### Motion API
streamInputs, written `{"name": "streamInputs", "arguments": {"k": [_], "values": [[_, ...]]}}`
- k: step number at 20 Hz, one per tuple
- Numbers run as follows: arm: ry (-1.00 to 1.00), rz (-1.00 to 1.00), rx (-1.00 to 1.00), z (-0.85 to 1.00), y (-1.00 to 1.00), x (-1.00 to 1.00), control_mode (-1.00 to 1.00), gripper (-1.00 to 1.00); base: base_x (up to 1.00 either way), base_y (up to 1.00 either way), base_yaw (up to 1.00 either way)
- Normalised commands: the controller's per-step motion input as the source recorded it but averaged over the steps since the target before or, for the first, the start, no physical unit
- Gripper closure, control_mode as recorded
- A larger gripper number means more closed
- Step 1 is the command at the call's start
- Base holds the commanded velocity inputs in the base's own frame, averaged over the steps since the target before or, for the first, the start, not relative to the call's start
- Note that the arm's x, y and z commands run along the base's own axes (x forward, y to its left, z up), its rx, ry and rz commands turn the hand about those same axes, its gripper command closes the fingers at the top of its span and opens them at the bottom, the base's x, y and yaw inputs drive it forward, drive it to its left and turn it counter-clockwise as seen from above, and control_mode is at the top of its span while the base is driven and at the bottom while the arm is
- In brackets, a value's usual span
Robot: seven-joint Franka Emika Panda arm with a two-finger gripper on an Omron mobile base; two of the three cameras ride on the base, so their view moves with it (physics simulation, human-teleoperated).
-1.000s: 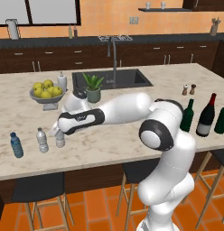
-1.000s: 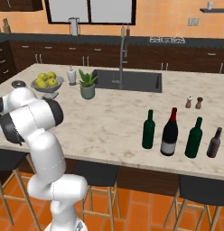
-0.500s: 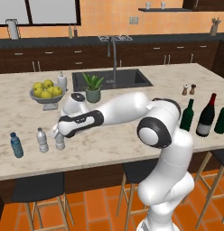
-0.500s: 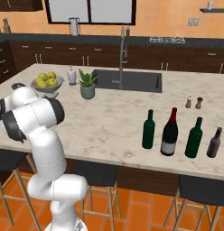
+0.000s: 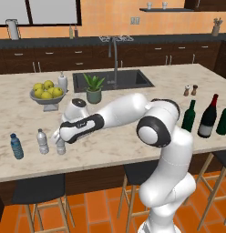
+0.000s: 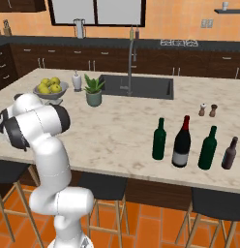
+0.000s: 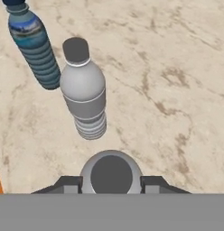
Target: Move the plastic bottles in the middle to the plastics group, and the glass bottles in the middle to the glass group.
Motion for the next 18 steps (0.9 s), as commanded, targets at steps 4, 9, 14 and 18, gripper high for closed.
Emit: {"name": "streamInputs", "arguments": {"k": [4,9,14,18], "values": [[-0.01,0.0,0.0,0.09,0.03,0.32,-1.0,1.0,0.0,0.0,0.0],[0.0,0.0,0.0,0.09,0.02,0.56,-1.0,1.0,0.0,0.0,0.0],[0.0,0.0,0.0,-0.16,0.0,0.14,-1.0,1.0,0.0,0.0,0.0],[0.0,0.0,0.0,-0.53,0.0,0.0,-1.0,1.0,0.0,0.0,0.0]]}}
